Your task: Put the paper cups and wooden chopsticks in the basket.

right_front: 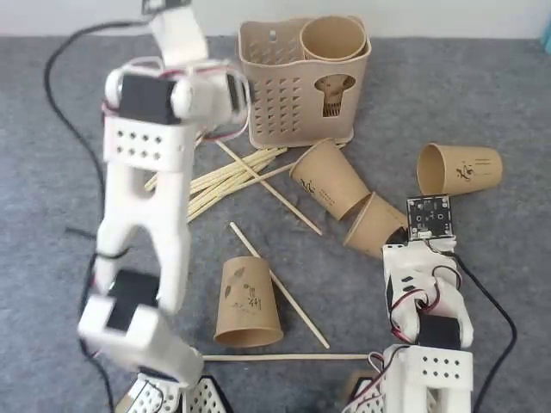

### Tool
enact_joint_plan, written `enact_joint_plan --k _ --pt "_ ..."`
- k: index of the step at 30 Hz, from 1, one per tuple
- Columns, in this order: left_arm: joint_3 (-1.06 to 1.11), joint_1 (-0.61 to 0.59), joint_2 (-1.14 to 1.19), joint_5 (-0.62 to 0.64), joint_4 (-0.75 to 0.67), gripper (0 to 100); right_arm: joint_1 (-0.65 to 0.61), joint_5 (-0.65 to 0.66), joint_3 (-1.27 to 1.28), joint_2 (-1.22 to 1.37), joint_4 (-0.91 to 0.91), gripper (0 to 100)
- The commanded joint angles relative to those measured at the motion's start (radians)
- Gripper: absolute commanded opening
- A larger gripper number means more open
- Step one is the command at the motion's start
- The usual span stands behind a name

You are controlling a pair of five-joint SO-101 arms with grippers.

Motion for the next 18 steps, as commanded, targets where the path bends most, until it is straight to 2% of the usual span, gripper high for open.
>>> enact_joint_plan --k 1,4,7,11,18 --pt "0.401 -0.066 -0.281 -0.006 -0.172 18 -0.012 0.012 -0.020 -0.025 0.013 3.2" --pt "0.665 -0.118 -0.437 -0.026 -0.296 18 -0.042 0.014 -0.044 -0.025 0.070 3.4" --pt "0.923 -0.153 -0.605 -0.089 -0.396 18 -0.125 0.025 -0.077 -0.025 0.163 3.4" --pt "1.251 -0.204 -0.839 -0.152 -0.523 18 -0.240 0.126 -0.107 -0.025 0.262 3.5" --pt "1.630 -0.410 -1.120 -0.210 -0.701 18 -0.475 0.244 -0.192 -0.025 0.384 3.5"
